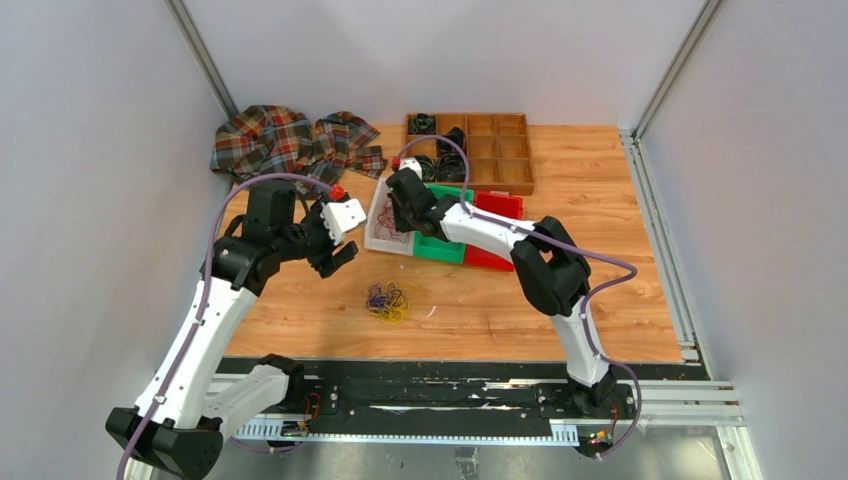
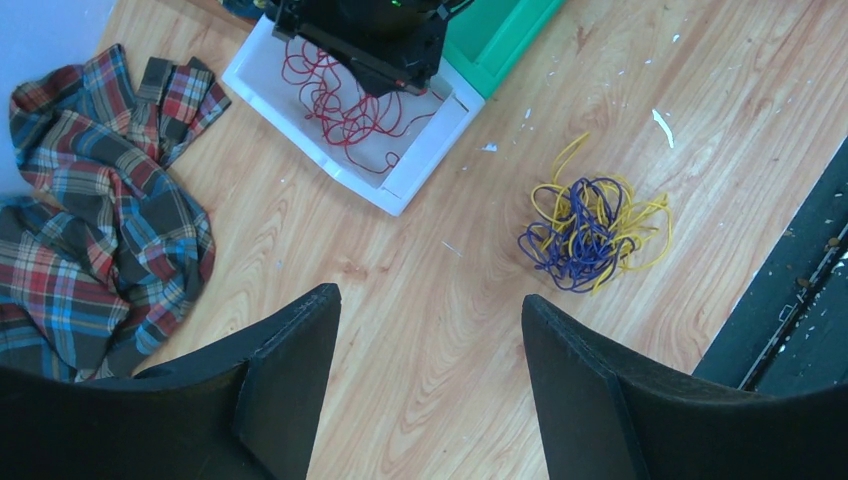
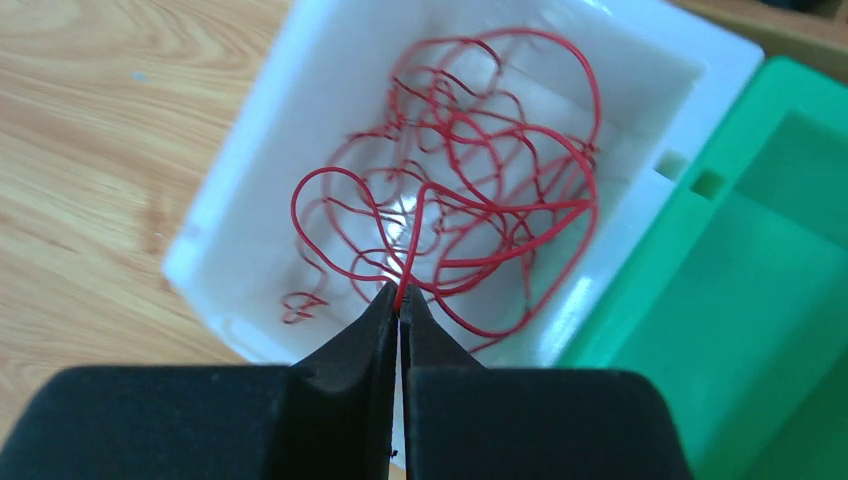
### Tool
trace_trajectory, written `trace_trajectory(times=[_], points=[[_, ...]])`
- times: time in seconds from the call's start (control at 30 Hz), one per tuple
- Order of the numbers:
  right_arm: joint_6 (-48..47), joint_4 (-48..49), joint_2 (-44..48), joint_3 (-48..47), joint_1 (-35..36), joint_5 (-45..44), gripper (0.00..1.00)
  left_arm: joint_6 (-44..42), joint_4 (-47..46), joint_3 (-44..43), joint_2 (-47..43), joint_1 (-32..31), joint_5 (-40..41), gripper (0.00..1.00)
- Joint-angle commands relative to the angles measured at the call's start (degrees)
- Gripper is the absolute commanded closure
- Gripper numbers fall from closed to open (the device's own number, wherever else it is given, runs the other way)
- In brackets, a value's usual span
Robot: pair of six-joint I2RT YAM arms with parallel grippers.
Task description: Untangle the cables
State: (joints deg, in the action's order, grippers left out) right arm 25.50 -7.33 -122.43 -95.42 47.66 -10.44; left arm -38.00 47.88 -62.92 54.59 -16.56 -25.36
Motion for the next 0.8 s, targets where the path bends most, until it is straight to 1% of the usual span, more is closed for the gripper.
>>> trace_trajectory(times=[0.0,0.17,0.33,0.43,0.47,0.53,0.57,0.63,0.7,0.77], points=[[-0.77,-6.15,0.49,-1.91,-1.6,0.61,0.99,-0.59,0.25,-1.32,-0.38,0.56,-1.18,0.29],[-5.5,-10.98,-3.2,-7.61,-2.13,1.91,0.99,-0.03,-0.22,-1.49,-0.01,0.6,-1.44,0.29],[-7.72,-18.43,-10.13,-18.52,-2.03,5.05,0.99,-0.1,0.06,-1.9,-0.05,0.65,-1.27,0.29],[-7.82,-19.74,-11.91,-19.89,-1.95,5.02,0.99,-0.14,0.27,-2.27,-0.09,0.66,-1.26,0.29],[-7.72,-20.09,-11.83,-19.83,-1.95,4.66,0.97,-0.15,0.36,-2.33,-0.09,0.69,-1.31,0.29],[-8.13,-20.27,-10.76,-19.29,-1.91,3.86,0.88,-0.15,0.37,-2.5,-0.03,0.69,-1.4,0.29],[-8.57,-20.32,-9.42,-18.94,-1.92,3.21,0.8,-0.15,0.42,-2.57,0.03,0.65,-1.44,0.29],[-9.52,-20.18,-7.25,-18.66,-1.9,2.27,0.7,0.05,0.38,-2.81,0.31,0.73,-1.44,0.29],[-10.68,-20.18,-4.9,-18.84,-2.03,2.53,0.62,0.29,0.39,-2.99,0.59,0.75,-1.49,0.29],[-11.54,-20.25,-2.69,-19.1,-2.11,3.33,0.58,0.61,0.42,-3.18,0.82,0.87,-1.53,0.29]])
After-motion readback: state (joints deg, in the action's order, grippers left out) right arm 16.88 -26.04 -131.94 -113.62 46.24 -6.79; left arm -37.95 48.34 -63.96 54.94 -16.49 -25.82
